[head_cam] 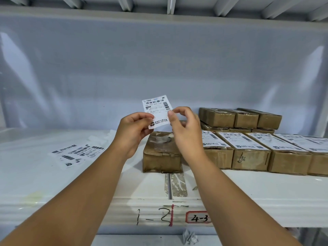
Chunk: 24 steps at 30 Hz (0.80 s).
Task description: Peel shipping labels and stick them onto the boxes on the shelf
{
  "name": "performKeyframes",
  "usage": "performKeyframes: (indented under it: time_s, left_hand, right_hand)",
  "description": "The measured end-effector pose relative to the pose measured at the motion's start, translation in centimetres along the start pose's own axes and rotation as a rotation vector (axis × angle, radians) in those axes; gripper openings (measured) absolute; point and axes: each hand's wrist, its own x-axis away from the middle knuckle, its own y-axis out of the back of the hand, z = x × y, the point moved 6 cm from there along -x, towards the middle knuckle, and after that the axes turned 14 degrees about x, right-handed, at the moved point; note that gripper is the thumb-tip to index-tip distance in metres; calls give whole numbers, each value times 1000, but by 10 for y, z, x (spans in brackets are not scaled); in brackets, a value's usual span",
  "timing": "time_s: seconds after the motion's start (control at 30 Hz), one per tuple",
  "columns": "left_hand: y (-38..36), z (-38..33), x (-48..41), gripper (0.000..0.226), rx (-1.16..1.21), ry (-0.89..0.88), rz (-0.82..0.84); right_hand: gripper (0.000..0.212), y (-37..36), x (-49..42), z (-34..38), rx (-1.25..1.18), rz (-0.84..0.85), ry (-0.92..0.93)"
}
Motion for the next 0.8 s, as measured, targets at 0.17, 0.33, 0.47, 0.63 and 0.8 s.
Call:
performKeyframes:
  time_s: [0.17, 0.33, 0.47, 0.63, 0.8]
  left_hand:
    - [-8, 3, 4, 16, -75, 39, 85]
    - [-5, 1, 7, 16, -188, 19, 72]
    - [-3, -3, 8, 16, -305, -30, 39]
    - [2, 0, 7, 18, -376, -24, -22]
    - [-3, -3, 10, 20, -425, -14, 26]
  right_hand:
    - [9, 3, -5, -9, -213, -14, -147]
    - [17, 0, -3, -16, -180, 54, -246]
    - [22, -2, -2, -15, -169, 74, -284]
    - [29, -3, -3, -16, -175, 93, -250]
    - [31, -2, -4, -15, -158, 105, -243]
